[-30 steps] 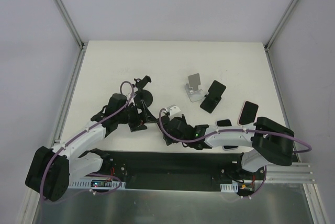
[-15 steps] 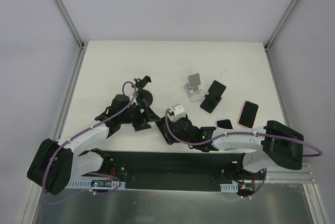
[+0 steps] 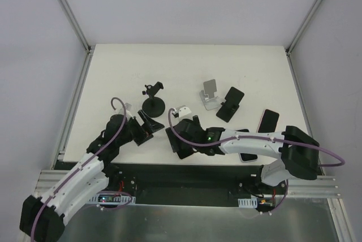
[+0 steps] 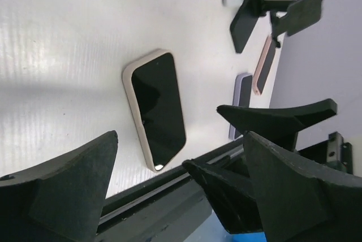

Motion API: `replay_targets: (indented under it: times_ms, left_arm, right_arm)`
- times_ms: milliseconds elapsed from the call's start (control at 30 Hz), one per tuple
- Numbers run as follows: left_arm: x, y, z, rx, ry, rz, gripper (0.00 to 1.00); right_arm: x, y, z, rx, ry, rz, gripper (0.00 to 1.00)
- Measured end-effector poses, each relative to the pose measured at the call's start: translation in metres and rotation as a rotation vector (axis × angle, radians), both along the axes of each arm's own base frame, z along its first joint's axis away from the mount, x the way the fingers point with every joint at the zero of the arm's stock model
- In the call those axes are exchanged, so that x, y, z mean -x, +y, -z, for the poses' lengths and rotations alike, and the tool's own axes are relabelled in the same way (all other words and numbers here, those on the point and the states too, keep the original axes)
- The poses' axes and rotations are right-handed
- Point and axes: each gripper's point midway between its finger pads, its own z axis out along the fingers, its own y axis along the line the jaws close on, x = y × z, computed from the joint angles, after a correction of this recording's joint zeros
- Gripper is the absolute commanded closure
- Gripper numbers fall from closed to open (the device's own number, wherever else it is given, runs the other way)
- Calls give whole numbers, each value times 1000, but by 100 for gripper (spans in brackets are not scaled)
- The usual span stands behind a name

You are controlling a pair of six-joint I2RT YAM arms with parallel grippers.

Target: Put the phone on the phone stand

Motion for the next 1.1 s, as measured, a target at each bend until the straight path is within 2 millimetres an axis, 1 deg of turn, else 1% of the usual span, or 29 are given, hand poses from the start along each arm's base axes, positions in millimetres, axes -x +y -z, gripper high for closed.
replay_targets:
  times_ms: [67, 233, 367, 500, 567, 700, 933, 1033, 1100]
  left_arm:
    - [-3, 12, -13, -16, -64, -64, 7]
    - [-1, 41, -29, -77, -127, -186, 7]
    - [1, 62, -44, -121, -181, -261, 7]
    - [3, 78, -63, -149, -243, -322, 6]
    - [4, 84, -70, -165, -261, -342, 6]
    - [5, 90, -70, -193, -265, -353, 5]
    - [8, 92, -63, -215, -241, -349, 4]
    - [8, 92, -63, -217, -240, -349, 4]
    - [8, 92, -62, -220, -238, -347, 3]
  right_arm:
    - [-1, 5, -3, 42, 21, 1, 4]
    - [-3, 18, -1, 146, 96, 9, 4]
    - [1, 17, 11, 237, 162, 19, 4]
    - [5, 5, 27, 311, 217, 30, 4]
    - [5, 0, 33, 335, 241, 32, 4]
    - [3, -3, 44, 360, 273, 8, 4]
    - [2, 5, 57, 349, 305, -38, 4]
    - [-2, 4, 66, 358, 328, -23, 3]
    - [-7, 6, 64, 355, 332, -9, 1]
